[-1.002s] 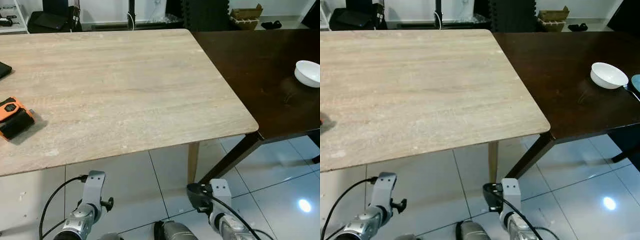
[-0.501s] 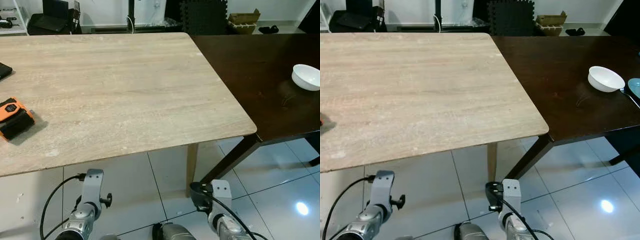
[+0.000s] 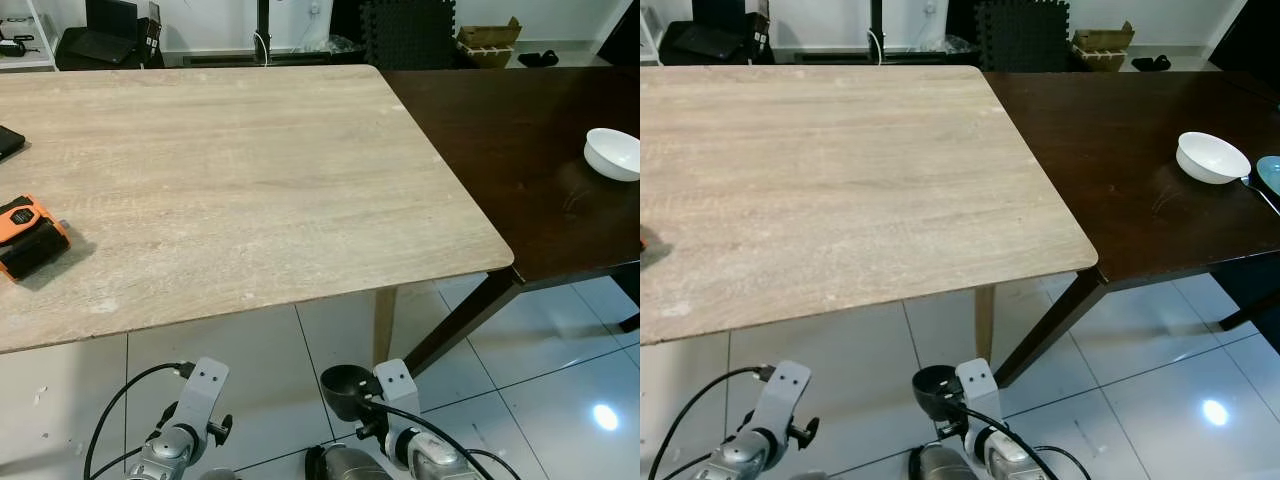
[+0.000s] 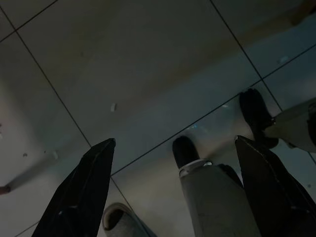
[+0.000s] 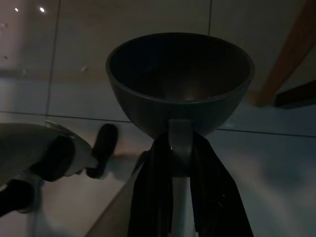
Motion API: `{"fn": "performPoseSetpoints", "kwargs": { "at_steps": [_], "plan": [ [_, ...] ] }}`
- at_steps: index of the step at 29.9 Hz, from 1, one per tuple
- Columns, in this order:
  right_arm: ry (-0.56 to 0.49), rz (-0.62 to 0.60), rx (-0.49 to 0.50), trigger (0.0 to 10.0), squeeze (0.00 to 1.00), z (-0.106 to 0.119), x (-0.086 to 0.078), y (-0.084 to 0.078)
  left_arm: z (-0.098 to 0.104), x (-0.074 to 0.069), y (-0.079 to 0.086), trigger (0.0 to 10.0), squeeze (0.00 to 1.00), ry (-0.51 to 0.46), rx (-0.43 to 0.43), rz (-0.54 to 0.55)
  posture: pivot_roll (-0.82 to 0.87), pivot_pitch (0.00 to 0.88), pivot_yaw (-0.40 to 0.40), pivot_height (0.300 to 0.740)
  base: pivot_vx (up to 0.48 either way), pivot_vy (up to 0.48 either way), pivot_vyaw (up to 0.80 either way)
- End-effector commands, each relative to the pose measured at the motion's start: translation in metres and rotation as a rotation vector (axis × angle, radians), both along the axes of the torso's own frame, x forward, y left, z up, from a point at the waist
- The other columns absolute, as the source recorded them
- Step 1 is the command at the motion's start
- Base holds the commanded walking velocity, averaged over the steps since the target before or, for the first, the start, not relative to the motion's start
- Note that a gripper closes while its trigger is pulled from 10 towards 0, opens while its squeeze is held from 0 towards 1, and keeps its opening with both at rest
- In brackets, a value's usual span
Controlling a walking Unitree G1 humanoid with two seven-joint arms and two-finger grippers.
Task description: Setting the table
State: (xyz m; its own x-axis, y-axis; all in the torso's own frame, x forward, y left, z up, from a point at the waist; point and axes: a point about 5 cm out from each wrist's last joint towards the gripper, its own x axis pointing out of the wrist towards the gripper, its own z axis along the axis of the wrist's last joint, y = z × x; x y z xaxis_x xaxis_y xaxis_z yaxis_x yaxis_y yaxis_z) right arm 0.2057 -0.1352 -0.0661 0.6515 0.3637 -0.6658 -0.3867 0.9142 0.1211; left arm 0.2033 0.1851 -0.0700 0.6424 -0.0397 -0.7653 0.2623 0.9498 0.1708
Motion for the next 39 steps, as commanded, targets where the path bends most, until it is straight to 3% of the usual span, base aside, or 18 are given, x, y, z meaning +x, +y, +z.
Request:
{"fn": "performPoseSetpoints", "kwargs": {
  "at_steps": [1,5,13,27,39],
  "plan": [
    [-0.004,0.010,-0.027,10.0,0.00,-0.001,-0.001,-0.003,-0.004,-0.005,-0.002,10.0,0.00,0.015,0.009,0.009,0.08,0.069,-0.062,0.740,0.000,0.000,0.00],
    [-0.009,0.003,-0.043,10.0,0.00,0.000,0.001,-0.004,-0.004,-0.006,0.001,10.0,0.00,0.003,0.034,0.055,0.08,0.079,-0.070,0.740,0.000,0.000,0.00],
    [0.002,-0.022,-0.062,10.0,0.00,-0.004,-0.005,-0.010,-0.001,-0.002,-0.002,10.0,0.00,-0.042,-0.051,0.146,0.08,0.080,-0.062,0.740,0.000,0.000,0.00],
    [-0.006,-0.063,-0.075,10.0,0.00,-0.005,-0.006,-0.013,0.003,0.005,-0.005,10.0,0.00,-0.091,-0.077,0.137,0.08,0.080,-0.056,0.740,0.000,0.000,0.00],
    [0.002,-0.076,-0.091,10.0,0.00,-0.006,-0.008,-0.012,0.001,0.001,-0.003,10.0,0.00,-0.075,-0.079,0.140,0.08,0.075,-0.058,0.740,0.000,0.000,0.00]
  ]
}}
